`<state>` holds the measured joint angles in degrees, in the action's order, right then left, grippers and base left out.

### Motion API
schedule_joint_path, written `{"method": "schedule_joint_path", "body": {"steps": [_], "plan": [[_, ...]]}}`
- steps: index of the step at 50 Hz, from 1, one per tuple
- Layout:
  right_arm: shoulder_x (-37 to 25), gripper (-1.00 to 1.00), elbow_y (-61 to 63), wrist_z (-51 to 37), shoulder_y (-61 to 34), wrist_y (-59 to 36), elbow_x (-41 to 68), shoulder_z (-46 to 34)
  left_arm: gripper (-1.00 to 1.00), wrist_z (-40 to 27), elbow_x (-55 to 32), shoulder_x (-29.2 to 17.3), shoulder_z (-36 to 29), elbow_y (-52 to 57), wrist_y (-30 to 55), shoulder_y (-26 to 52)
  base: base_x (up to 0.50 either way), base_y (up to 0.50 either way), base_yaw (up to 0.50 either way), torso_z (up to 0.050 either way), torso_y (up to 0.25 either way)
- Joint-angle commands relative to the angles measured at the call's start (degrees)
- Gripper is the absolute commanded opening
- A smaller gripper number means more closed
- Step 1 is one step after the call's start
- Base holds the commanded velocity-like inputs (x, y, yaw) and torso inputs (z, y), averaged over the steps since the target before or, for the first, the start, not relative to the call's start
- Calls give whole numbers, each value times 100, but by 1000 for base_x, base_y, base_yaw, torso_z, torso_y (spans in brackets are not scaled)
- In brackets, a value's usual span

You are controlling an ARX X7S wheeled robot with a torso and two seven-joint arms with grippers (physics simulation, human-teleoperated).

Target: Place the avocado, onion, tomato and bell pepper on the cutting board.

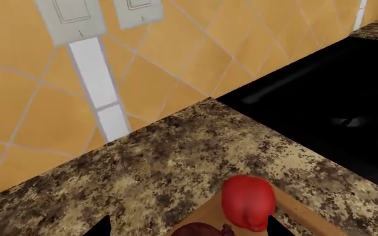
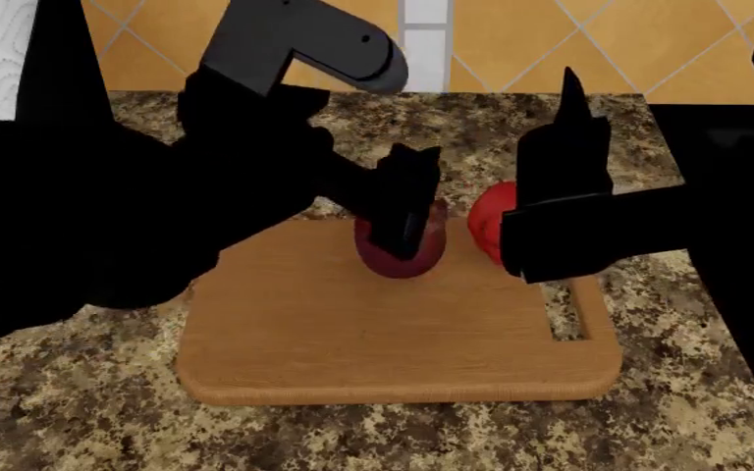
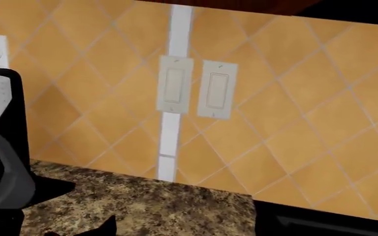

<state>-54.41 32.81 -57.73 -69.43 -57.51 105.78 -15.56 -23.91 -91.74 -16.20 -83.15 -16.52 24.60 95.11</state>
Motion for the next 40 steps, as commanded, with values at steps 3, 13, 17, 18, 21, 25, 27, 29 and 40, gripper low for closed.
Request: {"method": "schedule_joint_path", "body": {"steps": [3,13,17,18,21,25,27,29,40], "plan": [[186,100,17,-2,-391,-129,270,-68,100,-570,-285,-1073,561,1428,-219,-165,0,0,0,0,0],[214,100,-16,-97,-791,-299,600,-288,100,-1293,-685,-2054,924,2524,-401,-251,0,0,0,0,0],[243,100,-50,-100,-953,-389,708,-394,100,-1486,-835,-2433,1013,2880,-407,-272,0,0,0,0,0],[246,100,-51,-102,-984,-396,735,-406,100,-1489,-846,-2483,1025,2922,-392,-257,0,0,0,0,0],[236,100,-89,-120,-1168,-495,892,-502,100,-1618,-945,-2705,1096,3127,-388,-225,0,0,0,0,0],[180,100,-70,-161,-1266,-553,1088,-577,100,-1716,-1087,-2931,1184,3293,-417,-222,0,0,0,0,0],[151,100,-83,-218,-1353,-547,1290,-628,100,-1786,-1161,-3058,1244,3390,-406,-162,0,0,0,0,0],[130,100,-88,-254,-1449,-570,1448,-684,100,-1843,-1201,-3153,1278,3473,-389,-123,0,0,0,0,0],[37,100,-218,-404,-2069,-775,2214,-1038,100,-2091,-1381,-3602,1426,3917,-439,-107,0,0,0,0,0]]}}
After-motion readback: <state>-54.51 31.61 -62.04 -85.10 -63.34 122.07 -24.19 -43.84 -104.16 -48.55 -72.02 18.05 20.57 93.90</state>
